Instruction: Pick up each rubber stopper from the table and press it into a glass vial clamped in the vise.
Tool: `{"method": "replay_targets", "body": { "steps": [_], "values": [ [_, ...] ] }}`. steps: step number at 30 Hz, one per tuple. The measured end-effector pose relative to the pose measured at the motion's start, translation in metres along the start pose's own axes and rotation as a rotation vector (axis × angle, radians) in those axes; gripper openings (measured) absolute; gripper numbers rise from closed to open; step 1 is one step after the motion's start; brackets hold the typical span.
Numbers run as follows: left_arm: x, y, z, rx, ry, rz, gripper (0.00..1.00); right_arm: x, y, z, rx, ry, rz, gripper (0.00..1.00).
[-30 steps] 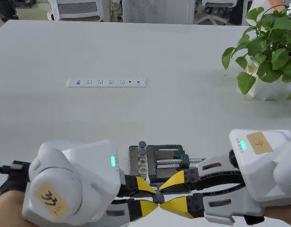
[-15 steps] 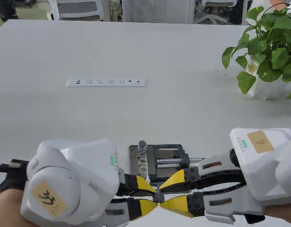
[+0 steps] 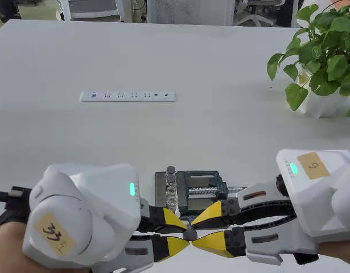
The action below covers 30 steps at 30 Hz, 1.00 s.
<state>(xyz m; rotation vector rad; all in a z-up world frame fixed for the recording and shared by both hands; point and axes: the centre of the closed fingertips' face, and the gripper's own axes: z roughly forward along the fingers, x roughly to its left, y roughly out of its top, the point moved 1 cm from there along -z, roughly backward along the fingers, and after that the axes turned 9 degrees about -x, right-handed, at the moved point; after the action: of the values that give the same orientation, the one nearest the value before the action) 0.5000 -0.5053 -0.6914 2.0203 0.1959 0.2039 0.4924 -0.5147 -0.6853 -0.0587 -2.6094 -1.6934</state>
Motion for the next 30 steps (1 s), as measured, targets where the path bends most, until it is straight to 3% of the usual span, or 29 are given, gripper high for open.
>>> {"method": "replay_targets", "body": {
  "steps": [12, 30],
  "values": [
    [-0.0008, -0.0034, -0.0004, -0.019, 0.014, -0.011, 0.04, 0.0006, -0.0023, 0.0038, 0.025, 0.006, -0.008, 0.05],
    [0.0017, -0.0051, -0.0099, -0.092, 0.076, -0.063, 0.10, -0.0036, 0.0007, 0.0056, 0.065, 0.020, -0.009, 0.05]
  ]
}}
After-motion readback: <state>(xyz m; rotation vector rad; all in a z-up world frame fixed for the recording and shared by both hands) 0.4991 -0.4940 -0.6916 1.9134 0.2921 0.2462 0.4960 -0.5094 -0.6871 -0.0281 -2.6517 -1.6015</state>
